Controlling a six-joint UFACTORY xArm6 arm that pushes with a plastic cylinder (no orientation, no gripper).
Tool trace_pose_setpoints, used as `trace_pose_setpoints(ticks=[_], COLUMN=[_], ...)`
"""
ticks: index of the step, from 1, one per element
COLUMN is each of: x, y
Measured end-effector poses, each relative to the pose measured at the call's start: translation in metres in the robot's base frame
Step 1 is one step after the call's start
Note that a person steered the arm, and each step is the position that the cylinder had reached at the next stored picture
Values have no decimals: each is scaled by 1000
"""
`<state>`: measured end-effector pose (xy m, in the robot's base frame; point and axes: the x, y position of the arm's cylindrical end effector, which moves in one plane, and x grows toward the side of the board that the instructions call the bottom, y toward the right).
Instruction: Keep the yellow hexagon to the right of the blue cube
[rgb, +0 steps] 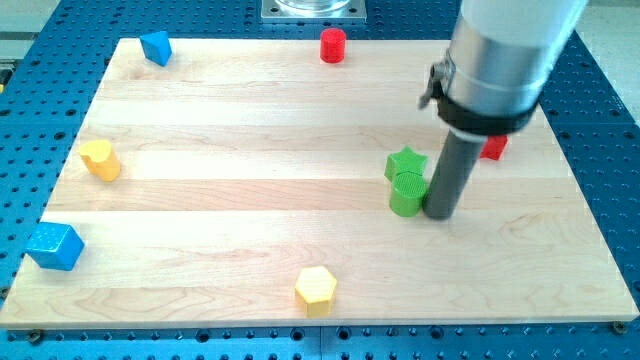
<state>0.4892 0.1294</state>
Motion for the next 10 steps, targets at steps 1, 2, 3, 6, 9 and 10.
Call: trace_pose_setpoints(ticks=[1, 2, 3, 6, 9, 10], x=[-35, 15, 103, 130, 105, 69], y=[-15, 41, 31, -71, -249, -282])
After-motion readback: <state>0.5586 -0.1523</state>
